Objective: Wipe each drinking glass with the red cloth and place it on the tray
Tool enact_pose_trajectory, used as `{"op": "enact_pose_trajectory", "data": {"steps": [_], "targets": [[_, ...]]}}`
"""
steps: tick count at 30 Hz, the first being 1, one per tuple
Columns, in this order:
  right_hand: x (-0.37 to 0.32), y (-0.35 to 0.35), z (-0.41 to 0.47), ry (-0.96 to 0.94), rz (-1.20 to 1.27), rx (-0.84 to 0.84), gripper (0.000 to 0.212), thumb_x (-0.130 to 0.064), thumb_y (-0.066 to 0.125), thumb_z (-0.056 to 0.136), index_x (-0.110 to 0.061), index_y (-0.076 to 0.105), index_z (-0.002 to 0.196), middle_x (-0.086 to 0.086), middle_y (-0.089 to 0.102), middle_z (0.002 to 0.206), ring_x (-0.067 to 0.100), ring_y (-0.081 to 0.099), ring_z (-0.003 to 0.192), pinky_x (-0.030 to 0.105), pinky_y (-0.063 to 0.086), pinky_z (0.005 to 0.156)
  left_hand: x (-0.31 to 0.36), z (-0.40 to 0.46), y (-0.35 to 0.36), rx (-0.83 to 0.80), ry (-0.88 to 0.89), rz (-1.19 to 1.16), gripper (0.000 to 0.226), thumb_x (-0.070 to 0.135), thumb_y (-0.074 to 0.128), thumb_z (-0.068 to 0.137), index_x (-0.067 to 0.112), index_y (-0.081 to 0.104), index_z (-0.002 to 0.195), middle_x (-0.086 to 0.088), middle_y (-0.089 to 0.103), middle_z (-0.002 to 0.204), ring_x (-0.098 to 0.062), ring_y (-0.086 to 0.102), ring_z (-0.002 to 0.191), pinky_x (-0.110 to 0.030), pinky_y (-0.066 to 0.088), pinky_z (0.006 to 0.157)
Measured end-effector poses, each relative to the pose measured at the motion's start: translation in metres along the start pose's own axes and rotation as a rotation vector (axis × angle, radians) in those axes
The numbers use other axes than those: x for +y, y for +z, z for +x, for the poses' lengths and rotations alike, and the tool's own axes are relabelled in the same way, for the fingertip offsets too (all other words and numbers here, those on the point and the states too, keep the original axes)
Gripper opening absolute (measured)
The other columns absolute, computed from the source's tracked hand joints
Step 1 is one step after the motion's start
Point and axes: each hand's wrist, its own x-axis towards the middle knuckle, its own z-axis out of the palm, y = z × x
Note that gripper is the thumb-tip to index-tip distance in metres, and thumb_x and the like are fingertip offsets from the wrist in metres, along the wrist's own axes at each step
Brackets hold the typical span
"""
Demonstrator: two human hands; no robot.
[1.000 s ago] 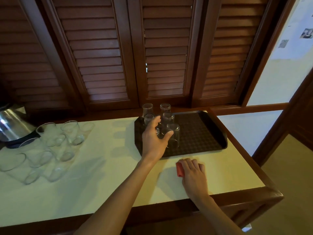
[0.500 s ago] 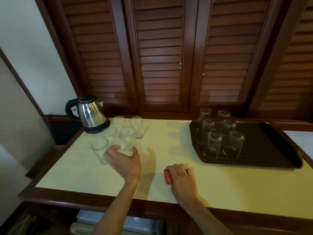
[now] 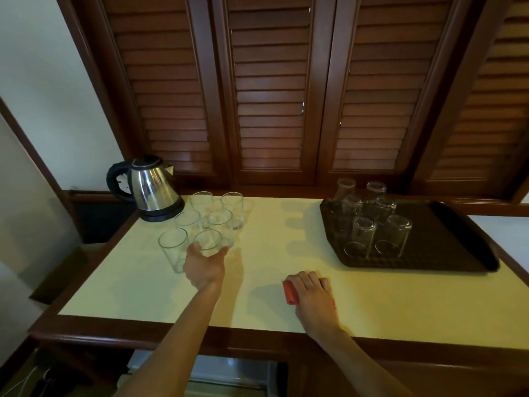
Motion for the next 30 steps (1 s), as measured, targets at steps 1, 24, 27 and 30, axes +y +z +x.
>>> {"op": "enact_pose_trajectory", "data": {"steps": [1, 24, 27, 30], "targets": [[0.0, 0.0, 0.001, -0.004, 0.006, -0.014, 0.064, -0.023, 0.08, 0.081, -0.028, 0.054, 0.139, -0.003, 0.058, 0.137, 0.026, 0.052, 0.128, 0.045, 0.038, 0.109, 0.0, -0.001, -0.001, 0.007, 0.0, -0.008, 0.074, 0.029, 0.091, 0.078, -0.001, 0.059, 0.137, -0.02, 0.066, 0.137, -0.039, 0.062, 0.127, -0.048, 0.05, 0.104], [-0.039, -0.193, 0.025, 0.045, 1.231, 0.607, 0.039, -0.021, 0.05, 0.105, -0.033, 0.053, 0.141, -0.014, 0.073, 0.113, 0.012, 0.073, 0.082, 0.035, 0.061, 0.07, 0.152, -0.109, -0.017, -0.97, 0.006, -0.766, 0.043, 0.044, 0.06, 0.09, 0.014, 0.074, 0.117, -0.007, 0.079, 0.108, -0.024, 0.076, 0.098, -0.045, 0.061, 0.081], [-0.042, -0.162, 0.014, -0.277, 0.672, 0.578, 0.058, -0.011, 0.043, 0.098, -0.025, 0.039, 0.153, -0.009, 0.025, 0.166, 0.022, 0.029, 0.152, 0.052, 0.031, 0.119, 0.153, -0.124, -0.01, -0.997, -0.072, -0.783, 0.056, 0.053, 0.046, 0.102, 0.009, 0.068, 0.128, -0.017, 0.076, 0.12, -0.031, 0.073, 0.112, -0.04, 0.062, 0.087], [-0.034, -0.156, 0.014, -0.324, 0.685, 0.573, 0.06, -0.014, 0.043, 0.097, -0.027, 0.034, 0.155, -0.013, 0.016, 0.168, 0.018, 0.009, 0.157, 0.06, 0.02, 0.122, 0.153, -0.128, -0.009, -1.038, -0.114, -0.82, 0.065, 0.062, 0.043, 0.1, 0.009, 0.067, 0.13, -0.019, 0.074, 0.123, -0.035, 0.071, 0.118, -0.049, 0.055, 0.101]]}}
